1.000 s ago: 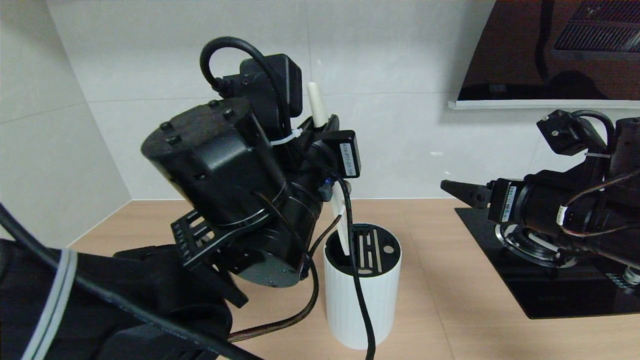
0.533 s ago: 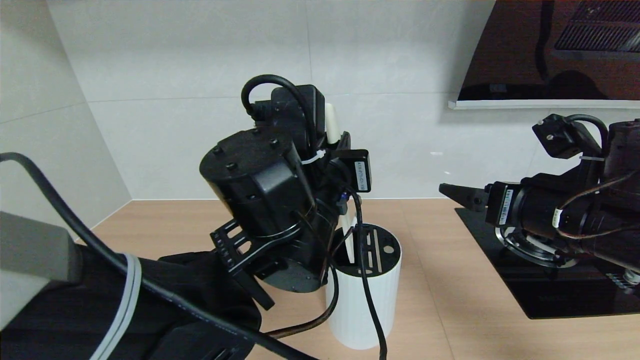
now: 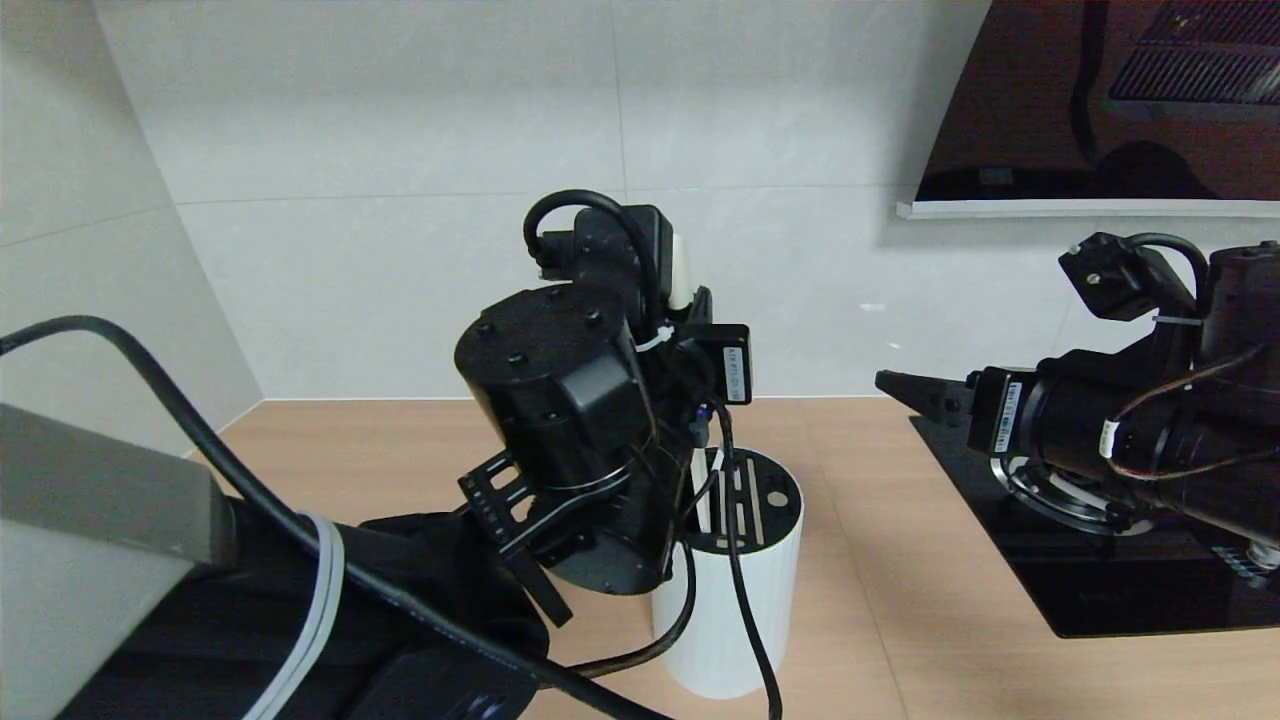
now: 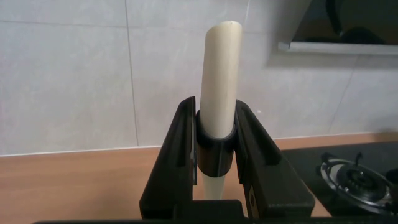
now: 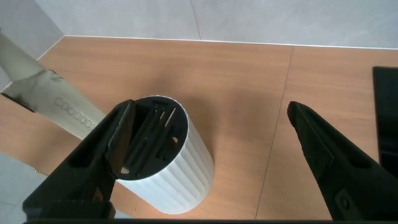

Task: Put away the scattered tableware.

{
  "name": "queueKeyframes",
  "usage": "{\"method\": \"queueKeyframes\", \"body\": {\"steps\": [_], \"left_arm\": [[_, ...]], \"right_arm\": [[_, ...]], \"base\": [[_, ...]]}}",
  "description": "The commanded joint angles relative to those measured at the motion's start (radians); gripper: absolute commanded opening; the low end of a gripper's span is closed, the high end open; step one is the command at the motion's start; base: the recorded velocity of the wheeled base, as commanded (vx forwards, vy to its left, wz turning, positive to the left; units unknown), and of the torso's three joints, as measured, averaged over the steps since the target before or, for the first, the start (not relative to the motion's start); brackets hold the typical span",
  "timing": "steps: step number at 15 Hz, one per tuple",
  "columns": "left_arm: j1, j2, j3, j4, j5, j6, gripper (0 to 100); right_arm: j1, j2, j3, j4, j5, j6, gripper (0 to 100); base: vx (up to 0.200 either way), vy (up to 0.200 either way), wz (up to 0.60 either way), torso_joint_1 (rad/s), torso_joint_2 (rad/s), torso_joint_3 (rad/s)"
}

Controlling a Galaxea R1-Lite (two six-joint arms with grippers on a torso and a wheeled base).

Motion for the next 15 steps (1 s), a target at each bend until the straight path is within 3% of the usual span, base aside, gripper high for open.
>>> {"method": "queueKeyframes", "body": {"steps": [1,9,15], "left_arm": [[0.000,0.036,0.003,-0.005,0.003,-0.012,0],[0.002,0.162,0.017,-0.008,0.008,-0.059,0],[-0.009,0.179,0.058,-0.008,0.008,-0.064,0]], "right_arm": [[0.000,0.003,0.000,0.000,0.000,0.000,100],[0.000,0.025,0.001,0.000,-0.001,0.001,100],[0.000,0.032,0.001,0.000,-0.001,0.001,100]], "base": [[0.000,0.000,0.00,0.000,0.00,0.000],[0.000,0.000,0.00,0.000,0.00,0.000],[0.000,0.000,0.00,0.000,0.00,0.000]]}}
